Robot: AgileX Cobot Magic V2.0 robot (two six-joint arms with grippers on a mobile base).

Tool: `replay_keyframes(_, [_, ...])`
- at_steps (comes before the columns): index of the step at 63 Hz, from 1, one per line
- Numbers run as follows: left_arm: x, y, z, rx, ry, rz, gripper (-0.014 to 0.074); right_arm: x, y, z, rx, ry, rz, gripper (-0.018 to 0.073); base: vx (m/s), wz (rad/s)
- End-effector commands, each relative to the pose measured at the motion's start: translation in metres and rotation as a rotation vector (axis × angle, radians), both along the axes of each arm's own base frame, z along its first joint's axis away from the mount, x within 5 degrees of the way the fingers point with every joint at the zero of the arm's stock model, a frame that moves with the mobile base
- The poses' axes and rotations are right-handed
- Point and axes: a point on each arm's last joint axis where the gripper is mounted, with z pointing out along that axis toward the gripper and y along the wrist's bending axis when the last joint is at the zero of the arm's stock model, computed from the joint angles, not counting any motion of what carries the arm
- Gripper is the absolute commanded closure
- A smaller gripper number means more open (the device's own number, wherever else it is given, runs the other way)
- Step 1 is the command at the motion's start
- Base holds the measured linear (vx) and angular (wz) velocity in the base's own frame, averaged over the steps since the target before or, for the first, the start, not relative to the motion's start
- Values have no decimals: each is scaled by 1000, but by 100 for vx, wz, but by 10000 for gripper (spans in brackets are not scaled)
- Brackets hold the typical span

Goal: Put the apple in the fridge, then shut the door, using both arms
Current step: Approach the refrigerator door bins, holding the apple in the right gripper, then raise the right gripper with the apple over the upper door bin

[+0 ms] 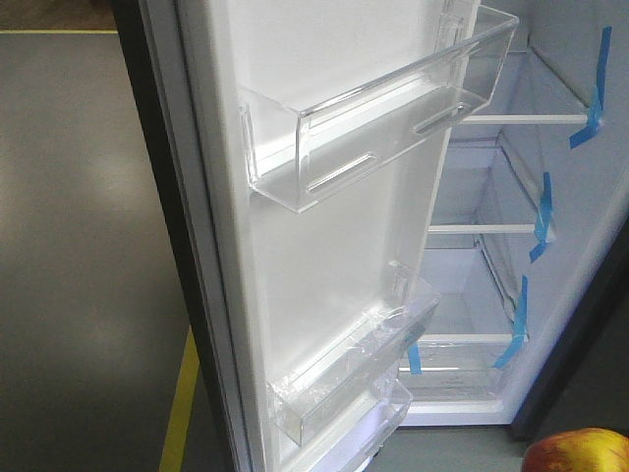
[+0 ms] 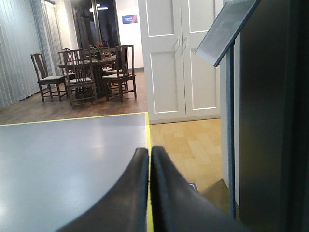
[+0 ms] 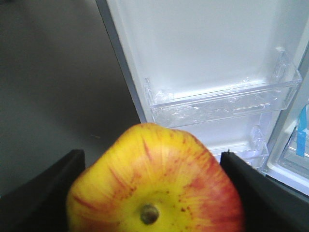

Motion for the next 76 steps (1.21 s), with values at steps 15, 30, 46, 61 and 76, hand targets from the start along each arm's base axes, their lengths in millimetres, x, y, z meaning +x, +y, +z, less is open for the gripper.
replay_keyframes(15, [-1, -1, 0, -12, -63, -12, 603, 12, 0, 32, 57, -123, -68, 183, 0, 0])
replay_keyframes(30, [-1, -1, 0, -12, -63, -12, 603, 48, 0, 89, -77, -164, -191, 183, 0, 0])
replay_keyframes(46, [-1, -1, 0, -12, -63, -12, 603, 105, 13, 152, -205, -223, -279, 183, 0, 0])
replay_keyframes(61, [-1, -1, 0, -12, -63, -12, 603, 159, 24, 200, -178, -247, -299, 181, 0, 0])
replay_keyframes(76, [-1, -1, 0, -12, -63, -12, 603, 193, 47, 239, -88, -351, -197, 181, 0, 0])
